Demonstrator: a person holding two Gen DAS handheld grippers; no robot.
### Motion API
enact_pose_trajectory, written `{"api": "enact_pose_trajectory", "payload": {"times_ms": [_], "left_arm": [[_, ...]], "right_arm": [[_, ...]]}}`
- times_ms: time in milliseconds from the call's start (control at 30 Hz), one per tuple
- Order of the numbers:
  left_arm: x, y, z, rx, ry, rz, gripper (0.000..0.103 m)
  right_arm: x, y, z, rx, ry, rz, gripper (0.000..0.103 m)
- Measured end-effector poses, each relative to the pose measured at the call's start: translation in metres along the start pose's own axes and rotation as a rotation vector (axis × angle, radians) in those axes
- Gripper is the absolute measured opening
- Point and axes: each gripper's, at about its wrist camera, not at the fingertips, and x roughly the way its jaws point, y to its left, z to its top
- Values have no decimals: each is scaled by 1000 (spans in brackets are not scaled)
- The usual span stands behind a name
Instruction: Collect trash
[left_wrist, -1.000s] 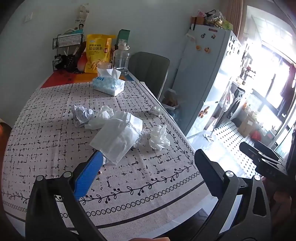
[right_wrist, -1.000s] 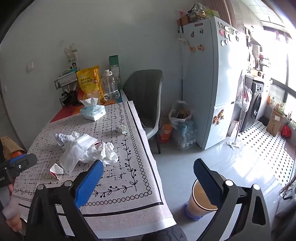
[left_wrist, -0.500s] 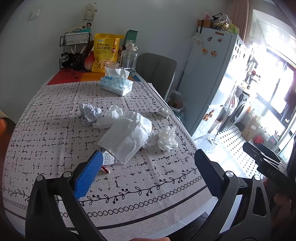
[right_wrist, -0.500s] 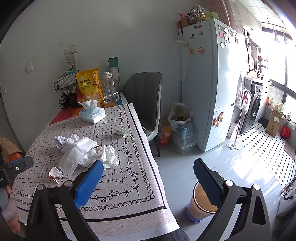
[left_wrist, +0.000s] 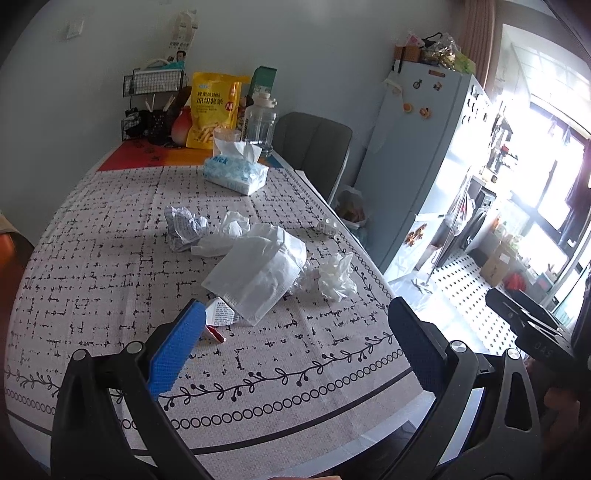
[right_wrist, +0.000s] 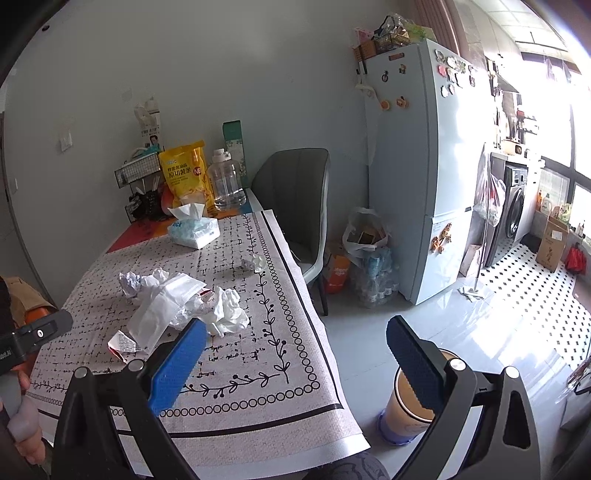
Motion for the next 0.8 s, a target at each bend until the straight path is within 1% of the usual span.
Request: {"api": "enact_pose_trajectory", "payload": {"times_ms": [100,400,800], "left_arm": [[-5,1,-2,-2,-18,-3,98],[-10,5,-4,-8,-34,-10,98],[-11,10,-7,-19,-41,-16,98]], "right_arm": [[0,-2,0,-2,0,-8,96],[-5,-4,0,21,-19,-9,96],[-3,0,-4,9,-6,17,96]]}}
